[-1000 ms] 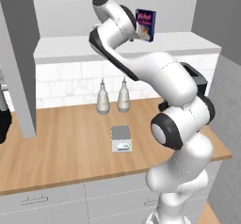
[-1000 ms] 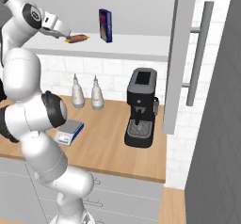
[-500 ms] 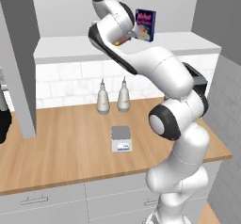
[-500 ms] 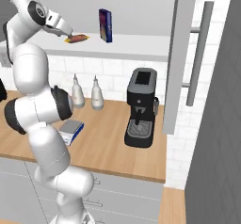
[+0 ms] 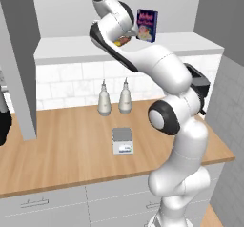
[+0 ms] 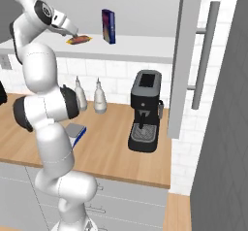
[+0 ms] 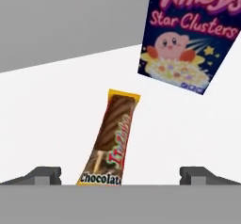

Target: Pick the bar and place it on the digital scale for weighing, and close the cabinet.

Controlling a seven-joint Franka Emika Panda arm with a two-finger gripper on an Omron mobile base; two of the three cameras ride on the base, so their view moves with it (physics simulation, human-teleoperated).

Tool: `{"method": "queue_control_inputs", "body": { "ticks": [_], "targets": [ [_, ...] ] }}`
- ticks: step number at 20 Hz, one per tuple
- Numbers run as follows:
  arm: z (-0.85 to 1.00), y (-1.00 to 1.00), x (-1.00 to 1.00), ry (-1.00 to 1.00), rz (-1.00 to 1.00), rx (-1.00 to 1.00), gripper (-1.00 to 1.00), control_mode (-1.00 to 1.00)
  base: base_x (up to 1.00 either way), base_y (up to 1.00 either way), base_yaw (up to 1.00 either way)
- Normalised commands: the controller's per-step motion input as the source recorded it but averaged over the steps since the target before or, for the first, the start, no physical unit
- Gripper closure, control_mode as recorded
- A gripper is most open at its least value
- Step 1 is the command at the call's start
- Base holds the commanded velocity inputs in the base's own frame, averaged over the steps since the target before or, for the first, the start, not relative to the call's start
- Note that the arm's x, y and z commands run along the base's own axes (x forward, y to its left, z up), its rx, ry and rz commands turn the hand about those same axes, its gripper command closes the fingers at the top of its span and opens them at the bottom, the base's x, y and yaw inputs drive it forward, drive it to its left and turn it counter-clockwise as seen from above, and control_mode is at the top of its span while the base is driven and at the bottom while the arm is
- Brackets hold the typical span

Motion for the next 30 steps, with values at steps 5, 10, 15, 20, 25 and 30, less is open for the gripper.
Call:
{"method": "queue_control_inputs", "body": {
  "ticks": [5,10,15,20,25,30],
  "targets": [
    [-0.16,0.0,0.26,0.0,-0.02,0.02,-1.0,-1.0,0.0,0.0,0.0],
    [-0.15,-0.03,0.14,0.0,-0.01,0.02,-1.0,-1.0,0.0,0.0,0.0],
    [-0.15,-0.03,0.08,0.01,-0.01,0.01,-1.0,-1.0,0.0,0.0,0.0],
    [-0.19,0.0,0.09,0.0,-0.01,0.0,-1.0,-1.0,0.0,0.0,0.0],
    [-0.29,-0.11,0.06,0.0,0.0,0.01,1.0,-1.0,0.0,0.0,0.0],
    [-0.24,-0.26,0.09,0.0,0.0,0.04,1.0,-1.0,0.0,0.0,0.0]
  ]
}}
